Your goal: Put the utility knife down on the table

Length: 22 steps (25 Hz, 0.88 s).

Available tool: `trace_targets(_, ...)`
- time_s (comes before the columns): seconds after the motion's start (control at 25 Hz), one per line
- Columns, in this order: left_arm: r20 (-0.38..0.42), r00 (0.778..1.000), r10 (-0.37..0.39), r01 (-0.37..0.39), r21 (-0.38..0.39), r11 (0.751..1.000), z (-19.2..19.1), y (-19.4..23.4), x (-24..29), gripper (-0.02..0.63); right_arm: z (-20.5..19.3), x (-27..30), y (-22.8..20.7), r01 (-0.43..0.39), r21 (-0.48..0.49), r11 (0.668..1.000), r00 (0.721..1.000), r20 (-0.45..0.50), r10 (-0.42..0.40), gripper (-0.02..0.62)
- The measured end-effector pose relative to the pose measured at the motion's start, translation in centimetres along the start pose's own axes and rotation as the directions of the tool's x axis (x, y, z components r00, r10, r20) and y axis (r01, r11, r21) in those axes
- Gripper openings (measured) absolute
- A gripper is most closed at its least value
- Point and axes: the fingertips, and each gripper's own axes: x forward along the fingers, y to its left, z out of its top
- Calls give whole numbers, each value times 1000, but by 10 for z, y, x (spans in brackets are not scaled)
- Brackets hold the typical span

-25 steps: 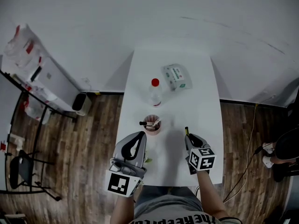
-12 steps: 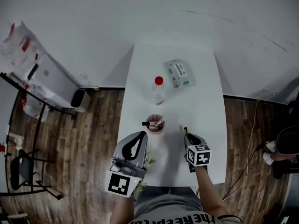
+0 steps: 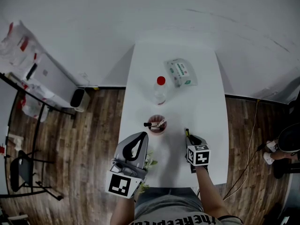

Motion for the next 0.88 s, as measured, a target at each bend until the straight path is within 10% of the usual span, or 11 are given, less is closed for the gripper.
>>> trace_targets(0.64, 2, 1000, 20, -20, 11, 1000, 4, -4, -10, 15, 4, -8, 4, -6, -32, 999, 1000, 18, 7, 97)
trace_targets(0.88, 13, 1000, 20, -20, 21, 1000, 9, -13, -12, 15, 20, -34, 10, -52, -6, 999, 991, 125, 53, 2)
